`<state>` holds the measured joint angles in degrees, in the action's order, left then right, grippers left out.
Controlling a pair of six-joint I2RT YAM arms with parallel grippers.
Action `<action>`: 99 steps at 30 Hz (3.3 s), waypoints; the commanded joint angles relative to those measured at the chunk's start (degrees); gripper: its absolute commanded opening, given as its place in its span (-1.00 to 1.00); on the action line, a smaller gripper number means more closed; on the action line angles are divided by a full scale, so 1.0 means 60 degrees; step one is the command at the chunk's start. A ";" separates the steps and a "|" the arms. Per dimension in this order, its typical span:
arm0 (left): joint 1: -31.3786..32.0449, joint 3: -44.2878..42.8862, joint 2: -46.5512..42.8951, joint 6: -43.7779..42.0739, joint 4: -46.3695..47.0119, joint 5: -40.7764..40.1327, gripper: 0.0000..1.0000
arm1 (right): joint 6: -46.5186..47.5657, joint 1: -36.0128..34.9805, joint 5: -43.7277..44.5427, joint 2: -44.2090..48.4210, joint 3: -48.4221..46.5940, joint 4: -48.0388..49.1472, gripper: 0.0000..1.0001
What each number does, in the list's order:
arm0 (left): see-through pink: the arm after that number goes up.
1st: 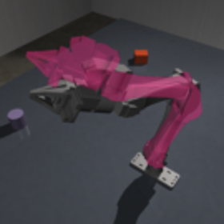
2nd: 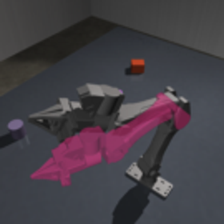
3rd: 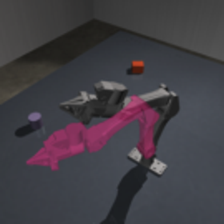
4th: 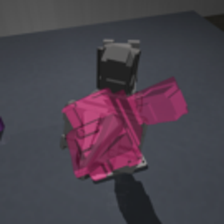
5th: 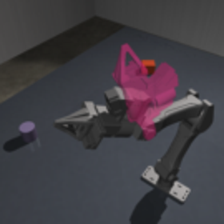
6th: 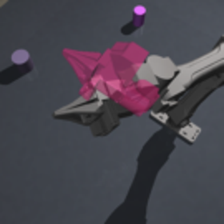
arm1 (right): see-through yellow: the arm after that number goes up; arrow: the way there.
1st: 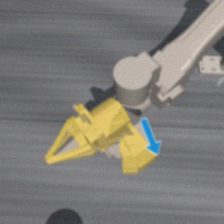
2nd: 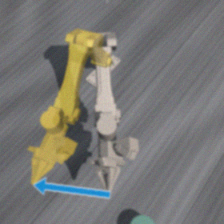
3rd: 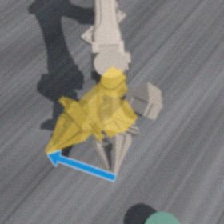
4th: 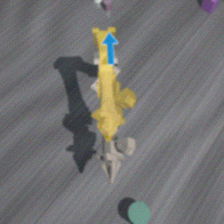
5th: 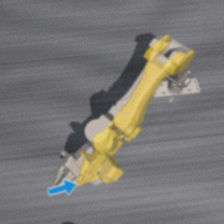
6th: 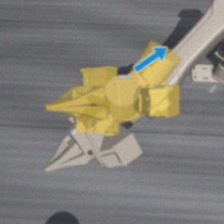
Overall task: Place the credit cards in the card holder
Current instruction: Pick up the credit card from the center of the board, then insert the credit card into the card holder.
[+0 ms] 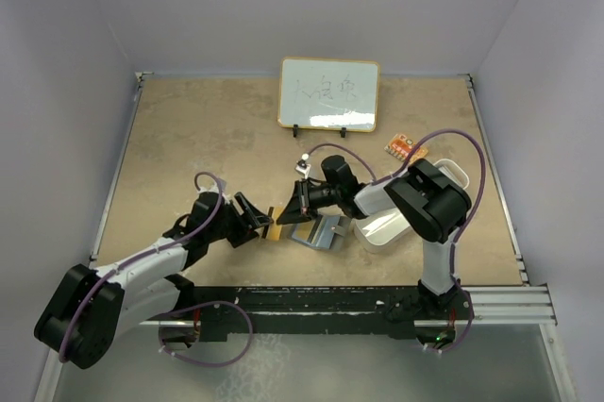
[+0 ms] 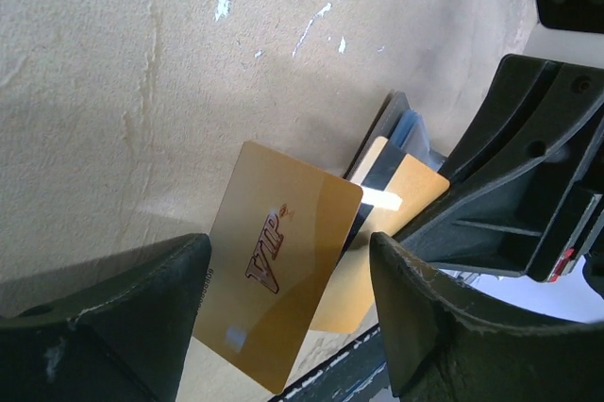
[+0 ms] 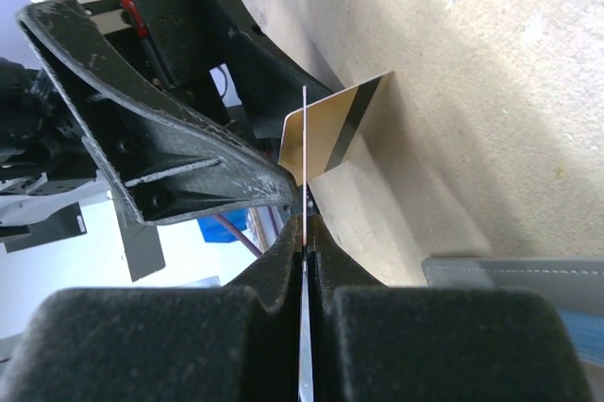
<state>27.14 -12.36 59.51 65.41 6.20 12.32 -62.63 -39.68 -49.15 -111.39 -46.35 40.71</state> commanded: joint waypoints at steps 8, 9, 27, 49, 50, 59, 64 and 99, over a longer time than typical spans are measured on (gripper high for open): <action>0.0064 0.0483 0.0263 -0.0101 -0.1032 -0.0081 0.14 | -0.0522 0.0036 -0.0105 -0.0370 0.0097 0.1214 -1.00; 0.0070 0.0479 0.0267 -0.0099 -0.1040 -0.0109 0.09 | -0.0526 0.0044 -0.0090 -0.0409 0.0121 0.1201 -1.00; 0.0064 0.0247 0.0320 -0.0252 -0.1479 -0.0490 -1.00 | 0.0134 0.0044 0.0082 -0.0833 0.0174 0.0269 -1.00; 0.0063 -0.0515 -0.1713 -0.0551 -0.2367 -0.0406 -1.00 | 0.3479 0.0121 0.1331 0.2593 -0.1333 -0.6333 -1.00; 0.0070 -0.0611 -0.1672 -0.0622 -0.2384 -0.0327 -1.00 | 0.3612 0.0148 0.1500 0.2811 -0.1380 -0.6769 -1.00; 0.0078 -0.1184 -0.1367 -0.0870 -0.1824 0.0506 -1.00 | 0.4792 0.0153 0.4347 0.4626 -0.1682 -1.1349 -1.00; 0.0082 -0.1165 -0.0911 -0.0959 -0.0865 0.1137 -1.00 | 0.4965 0.0148 0.5920 0.5018 -0.1364 -1.2325 -1.00; 0.0108 -0.0034 -0.1620 -0.0337 0.1406 0.1830 -1.00 | 0.7743 0.0213 0.5641 0.2102 -0.3028 -1.0451 -1.00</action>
<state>27.51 -11.66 50.09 63.88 13.58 24.25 -20.32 -38.46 -16.23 -98.30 -62.72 -20.99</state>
